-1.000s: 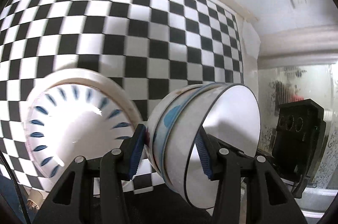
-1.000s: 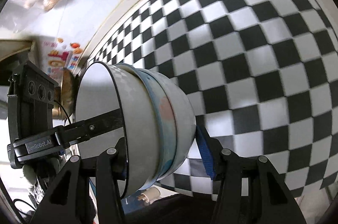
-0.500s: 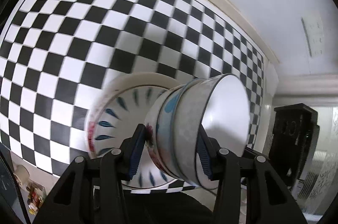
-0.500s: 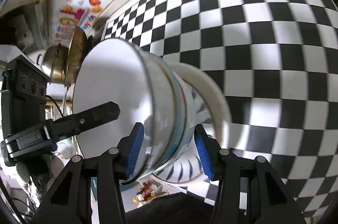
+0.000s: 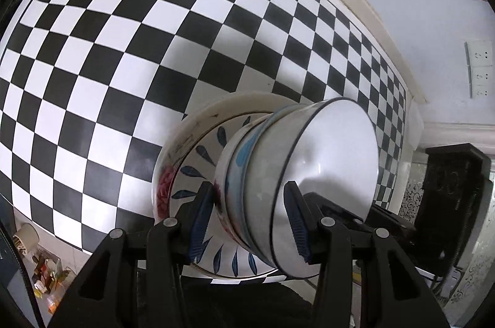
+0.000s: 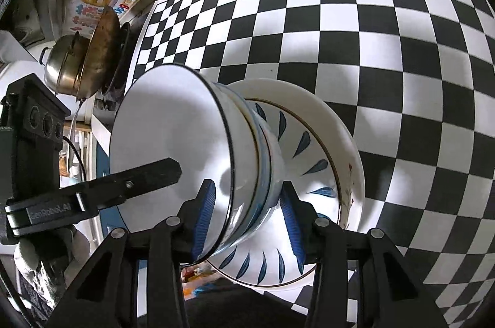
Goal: Organize plates and bowls
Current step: 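Carry the bowl stack with both tools and set it onto the plate stack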
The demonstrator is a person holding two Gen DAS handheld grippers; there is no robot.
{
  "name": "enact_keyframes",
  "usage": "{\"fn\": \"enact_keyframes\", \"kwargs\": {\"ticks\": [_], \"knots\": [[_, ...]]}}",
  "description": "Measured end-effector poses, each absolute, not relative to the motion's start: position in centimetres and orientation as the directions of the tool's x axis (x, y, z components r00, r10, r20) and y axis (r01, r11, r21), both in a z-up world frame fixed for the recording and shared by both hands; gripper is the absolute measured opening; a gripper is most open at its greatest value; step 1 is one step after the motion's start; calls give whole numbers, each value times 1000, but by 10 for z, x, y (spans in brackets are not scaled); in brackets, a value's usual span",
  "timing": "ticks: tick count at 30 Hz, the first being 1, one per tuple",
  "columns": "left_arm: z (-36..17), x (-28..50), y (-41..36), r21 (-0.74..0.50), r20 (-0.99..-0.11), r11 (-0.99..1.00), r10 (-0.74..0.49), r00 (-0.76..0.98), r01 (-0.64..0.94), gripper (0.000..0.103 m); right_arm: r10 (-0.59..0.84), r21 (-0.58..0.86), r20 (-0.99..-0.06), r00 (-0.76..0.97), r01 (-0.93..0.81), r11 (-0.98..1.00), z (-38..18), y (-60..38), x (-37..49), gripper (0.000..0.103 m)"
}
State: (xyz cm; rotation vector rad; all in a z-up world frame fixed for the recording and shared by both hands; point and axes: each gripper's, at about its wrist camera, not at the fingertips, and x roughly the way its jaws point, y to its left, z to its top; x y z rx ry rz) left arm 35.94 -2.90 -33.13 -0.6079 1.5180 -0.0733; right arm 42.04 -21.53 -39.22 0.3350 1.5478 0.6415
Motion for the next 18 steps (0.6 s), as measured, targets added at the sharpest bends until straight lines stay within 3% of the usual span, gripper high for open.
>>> {"fn": "enact_keyframes", "kwargs": {"ticks": [18], "knots": [[-330, 349, -33, -383, -923, 876, -379, 75, -291, 42, 529, 535, -845, -83, -178, 826, -385, -212, 417, 45]]}}
